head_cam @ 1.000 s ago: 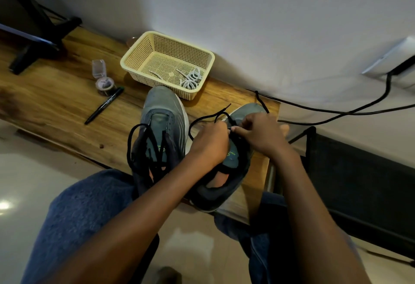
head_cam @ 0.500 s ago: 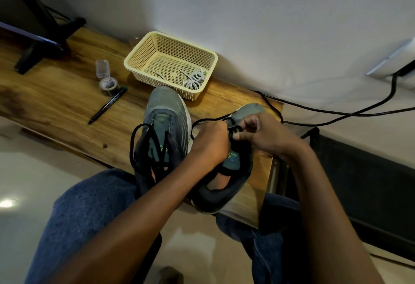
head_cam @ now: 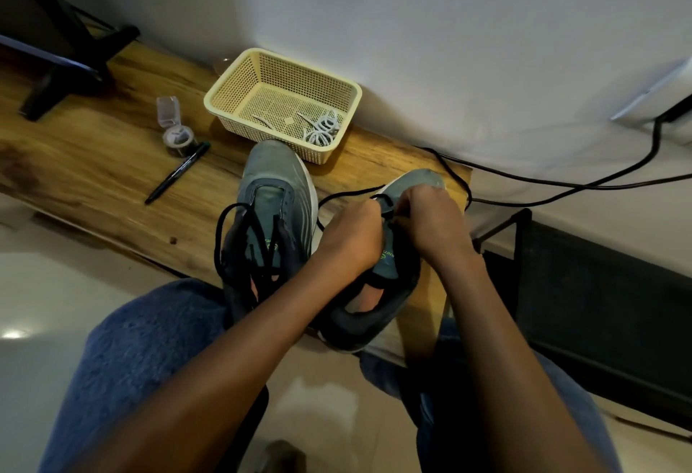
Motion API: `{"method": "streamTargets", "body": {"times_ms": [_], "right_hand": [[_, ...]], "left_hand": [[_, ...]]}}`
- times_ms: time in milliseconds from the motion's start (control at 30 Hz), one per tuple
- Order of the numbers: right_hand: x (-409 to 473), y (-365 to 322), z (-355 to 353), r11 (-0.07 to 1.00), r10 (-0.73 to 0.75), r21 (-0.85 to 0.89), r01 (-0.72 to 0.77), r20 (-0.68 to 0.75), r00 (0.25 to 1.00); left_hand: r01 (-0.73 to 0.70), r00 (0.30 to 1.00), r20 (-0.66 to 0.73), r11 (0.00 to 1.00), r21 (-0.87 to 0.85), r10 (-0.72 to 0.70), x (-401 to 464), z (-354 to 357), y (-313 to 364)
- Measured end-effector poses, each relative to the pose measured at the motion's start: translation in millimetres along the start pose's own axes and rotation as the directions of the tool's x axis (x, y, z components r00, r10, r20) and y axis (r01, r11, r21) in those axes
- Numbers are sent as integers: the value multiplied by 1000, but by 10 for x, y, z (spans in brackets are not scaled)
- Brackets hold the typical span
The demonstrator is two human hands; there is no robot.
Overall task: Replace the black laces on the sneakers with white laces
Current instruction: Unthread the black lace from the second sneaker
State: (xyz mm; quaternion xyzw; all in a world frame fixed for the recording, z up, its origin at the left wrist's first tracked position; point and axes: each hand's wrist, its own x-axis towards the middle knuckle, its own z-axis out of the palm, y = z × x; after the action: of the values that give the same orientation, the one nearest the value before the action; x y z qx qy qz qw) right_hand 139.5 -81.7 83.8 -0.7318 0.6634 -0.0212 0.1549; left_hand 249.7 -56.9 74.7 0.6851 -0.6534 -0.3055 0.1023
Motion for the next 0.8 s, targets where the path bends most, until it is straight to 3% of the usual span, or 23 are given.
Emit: {"method": "streamTargets", "body": {"times_ms": [67,200,267,400,600,700,800], "right_hand": [[11,12,-14,998,-12,66,10,30,999],[-56,59,-268,919,-154,393,-2,364,919],[-89,59,-320,909,-190,417,6,401,896],[-50,54,-193,969,-18,245,-31,196,980],[-31,-42,-38,996,85,-43,-84,18,996],[-28,-72,-5,993,94,-58,-99,-86,992],[0,-48,-24,994,111,5,-111,-34,993]], "left_hand": [[3,1000,-2,1000,4,-3,0,-6,-1],[-1,1000,-2,1000,-13,1,5,-26,-5],[1,1000,1,1000,-9,-1,11,-31,2],[3,1000,3,1000,-12,-3,16,-29,21],[-35,998,41,999,-35,37,-9,-13,13],[-55,998,41,997,-45,57,-29,18,7],[-74,997,22,996,-47,75,-53,33,15]]}}
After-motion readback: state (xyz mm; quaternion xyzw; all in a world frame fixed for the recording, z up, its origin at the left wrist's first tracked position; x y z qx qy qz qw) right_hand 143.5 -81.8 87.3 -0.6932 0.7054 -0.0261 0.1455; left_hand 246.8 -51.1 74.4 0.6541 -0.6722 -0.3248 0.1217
